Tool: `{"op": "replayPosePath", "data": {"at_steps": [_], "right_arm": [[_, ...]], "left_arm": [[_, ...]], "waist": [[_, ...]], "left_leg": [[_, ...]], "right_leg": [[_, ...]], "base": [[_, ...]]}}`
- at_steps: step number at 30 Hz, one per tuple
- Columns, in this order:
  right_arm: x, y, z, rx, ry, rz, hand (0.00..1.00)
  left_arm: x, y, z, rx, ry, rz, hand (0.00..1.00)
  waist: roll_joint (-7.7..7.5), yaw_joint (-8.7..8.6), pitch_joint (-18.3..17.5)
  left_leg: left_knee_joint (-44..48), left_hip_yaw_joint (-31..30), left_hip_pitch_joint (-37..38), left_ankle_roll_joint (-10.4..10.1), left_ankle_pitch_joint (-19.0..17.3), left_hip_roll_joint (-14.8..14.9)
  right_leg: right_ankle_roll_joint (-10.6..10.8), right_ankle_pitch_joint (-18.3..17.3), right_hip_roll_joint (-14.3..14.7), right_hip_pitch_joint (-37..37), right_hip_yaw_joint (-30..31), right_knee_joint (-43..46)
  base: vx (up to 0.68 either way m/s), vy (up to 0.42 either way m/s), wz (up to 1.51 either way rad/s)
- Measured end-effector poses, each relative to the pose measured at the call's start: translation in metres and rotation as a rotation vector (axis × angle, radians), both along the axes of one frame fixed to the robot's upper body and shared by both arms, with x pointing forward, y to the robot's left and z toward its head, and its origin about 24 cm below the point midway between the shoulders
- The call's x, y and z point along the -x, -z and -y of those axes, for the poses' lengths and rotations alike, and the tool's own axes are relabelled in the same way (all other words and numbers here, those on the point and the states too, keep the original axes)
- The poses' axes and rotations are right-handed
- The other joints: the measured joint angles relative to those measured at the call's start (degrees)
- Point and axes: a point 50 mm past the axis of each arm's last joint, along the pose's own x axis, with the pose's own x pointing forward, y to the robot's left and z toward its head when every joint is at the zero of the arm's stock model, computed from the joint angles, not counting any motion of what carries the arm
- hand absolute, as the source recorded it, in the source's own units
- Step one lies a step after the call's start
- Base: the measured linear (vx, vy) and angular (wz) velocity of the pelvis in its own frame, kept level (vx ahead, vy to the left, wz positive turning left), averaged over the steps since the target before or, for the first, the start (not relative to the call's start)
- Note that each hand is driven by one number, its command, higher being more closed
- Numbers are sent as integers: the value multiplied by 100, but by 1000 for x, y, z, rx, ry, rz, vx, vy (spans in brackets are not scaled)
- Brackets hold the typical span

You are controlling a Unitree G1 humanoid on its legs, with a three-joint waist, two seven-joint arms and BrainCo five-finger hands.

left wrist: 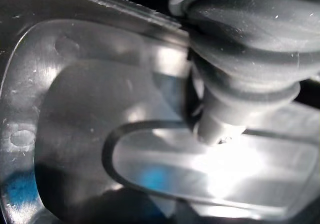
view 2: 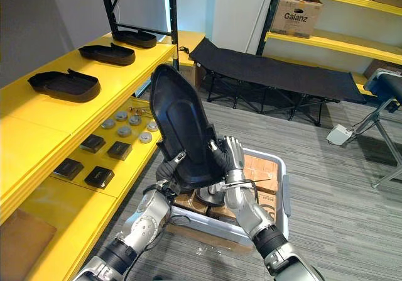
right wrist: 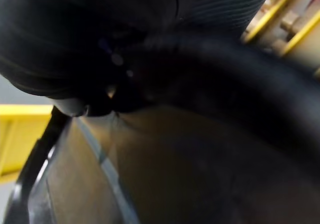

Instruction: Walk over and take plastic housings, then place them on the shelf

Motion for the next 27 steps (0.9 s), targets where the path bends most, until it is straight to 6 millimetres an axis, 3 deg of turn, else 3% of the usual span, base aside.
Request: {"op": "replayPosePath", "data": {"at_steps": [7, 13, 16, 19, 21, 23, 25, 27], "right_arm": [[7, 2, -1, -68, 18, -33, 0], [12, 15, 4, -220, 60, -141, 0], [10, 3, 11, -335, 33, -133, 0], [10, -23, 21, -440, -51, -42, 0], [11, -40, 33, -530, -125, 24, 0], [12, -57, 63, -629, -106, 127, 0], [24, -69, 106, -679, -43, 232, 0], [35, -68, 125, -704, -17, 259, 0]], "left_arm": [[1, -2, 8, -28, -45, -6, 100], [-3, -12, 13, -96, -93, 28, 100], [-7, -30, 10, -144, -112, 115, 100], [-10, -62, 4, -205, -154, 271, 100], [-12, -81, -6, -297, -230, 376, 100], [-11, -95, -28, -431, -385, 454, 100], [-3, -98, -59, -588, -569, 482, 100], [4, -94, -76, -673, -652, 468, 100]], "waist": [[-24, 6, 13], [-22, -121, 15], [-14, -124, 20], [-5, -173, 26], [17, -200, 41], [56, -224, 66], [107, -253, 96], [142, -278, 119]], "left_leg": [[12, 150, 9, -3, -14, 5], [13, 202, 23, -2, -18, 13], [17, 296, 107, 2, -60, 21], [57, 323, 114, 12, -97, -6], [57, 330, 127, 17, -100, -35], [49, 353, 177, 37, -115, -64], [44, 452, 212, 48, -160, -69], [23, 487, 218, 49, -163, -72]], "right_leg": [[0, 0, 1, -71, 131, 0], [0, 1, 6, -95, 176, 1], [0, 2, 12, -80, 284, 1], [1, 1, 18, -94, 306, 47], [1, 1, 11, -96, 307, 72], [7, -5, -2, -88, 324, 93], [20, -23, -8, -106, 402, 104], [21, -23, -7, -123, 441, 103]], "base": [[-12, 3, -9], [-14, 2, -5], [-10, 9, -17], [-6, 9, -5], [0, 0, 0], [-23, 31, -6], [-22, 28, -16], [4, 19, -13]]}}
